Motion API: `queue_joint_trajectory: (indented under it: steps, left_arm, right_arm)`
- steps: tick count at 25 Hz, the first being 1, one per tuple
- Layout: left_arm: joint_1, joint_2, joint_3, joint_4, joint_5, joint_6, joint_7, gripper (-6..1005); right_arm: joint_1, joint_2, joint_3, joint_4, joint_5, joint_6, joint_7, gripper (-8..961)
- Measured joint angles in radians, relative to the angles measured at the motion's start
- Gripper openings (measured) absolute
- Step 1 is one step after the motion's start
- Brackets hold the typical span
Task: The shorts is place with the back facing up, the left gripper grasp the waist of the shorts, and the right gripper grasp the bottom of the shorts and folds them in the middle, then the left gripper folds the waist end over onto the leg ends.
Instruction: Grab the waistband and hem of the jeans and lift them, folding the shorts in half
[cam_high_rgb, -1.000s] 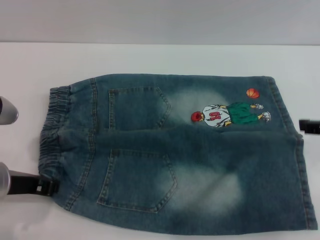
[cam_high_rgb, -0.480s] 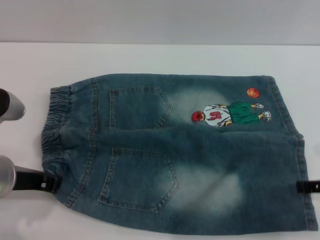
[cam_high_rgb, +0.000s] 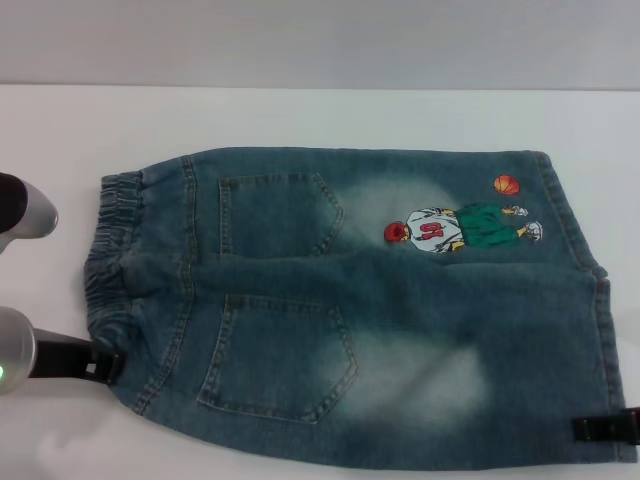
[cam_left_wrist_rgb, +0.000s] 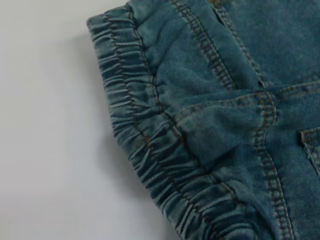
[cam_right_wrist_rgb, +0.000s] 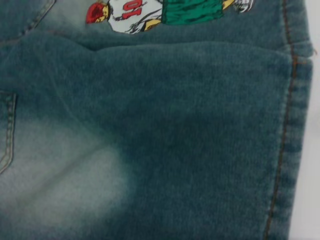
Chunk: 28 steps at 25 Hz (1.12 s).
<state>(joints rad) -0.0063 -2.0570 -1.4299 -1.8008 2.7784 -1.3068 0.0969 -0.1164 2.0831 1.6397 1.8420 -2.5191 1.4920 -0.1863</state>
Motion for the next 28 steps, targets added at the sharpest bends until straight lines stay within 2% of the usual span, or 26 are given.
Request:
queue_joint_trajectory:
  steps: [11,18,28]
  left_arm:
    - [-0.013,0.000,0.006,0.000,-0.003,-0.006,0.009,217]
    - [-0.019,0.000,0.009,0.014,-0.003,-0.008,0.009,216]
    - [-0.020,-0.001,0.010,0.014,-0.003,-0.007,0.008,215]
  right_arm:
    - [-0.006,0.000,-0.020,-0.011,0.001,-0.003,0.006,766]
    - [-0.016,-0.001,-0.001,0.045,-0.003,0.025,0.013,766]
    - [-0.028,-0.002,0.004,0.051,-0.003,0.060,0.015,766]
